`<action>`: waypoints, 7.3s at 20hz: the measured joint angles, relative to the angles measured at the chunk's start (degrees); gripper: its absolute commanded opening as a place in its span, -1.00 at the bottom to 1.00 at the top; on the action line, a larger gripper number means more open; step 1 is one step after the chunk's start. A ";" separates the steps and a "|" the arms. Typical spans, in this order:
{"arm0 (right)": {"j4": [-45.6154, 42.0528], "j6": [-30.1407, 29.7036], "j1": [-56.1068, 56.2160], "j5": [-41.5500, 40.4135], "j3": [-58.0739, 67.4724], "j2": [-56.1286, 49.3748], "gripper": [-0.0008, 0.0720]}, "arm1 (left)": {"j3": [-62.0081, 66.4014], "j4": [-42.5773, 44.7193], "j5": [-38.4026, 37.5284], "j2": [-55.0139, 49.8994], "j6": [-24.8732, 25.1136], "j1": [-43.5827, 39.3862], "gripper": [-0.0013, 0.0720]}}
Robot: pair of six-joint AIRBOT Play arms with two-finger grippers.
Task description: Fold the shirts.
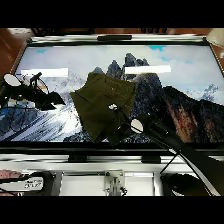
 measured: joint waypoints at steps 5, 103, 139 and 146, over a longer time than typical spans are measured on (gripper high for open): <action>12.28 1.97 2.40 -11.15 -0.66 -3.54 0.74 | -4.52 -4.22 7.06 -0.87 1.77 -2.64 1.00; 27.71 -5.14 -18.62 -1.68 -2.34 -2.80 -0.79 | -25.00 -18.88 17.44 14.53 5.79 -12.44 0.30; 9.16 -8.76 -31.95 15.21 17.73 11.93 -0.79 | -6.67 -11.08 13.11 21.77 7.23 -21.57 -0.82; 3.96 -7.52 -29.22 -38.25 14.97 11.52 -0.79 | 6.40 -14.40 37.73 19.19 7.17 -17.75 -0.81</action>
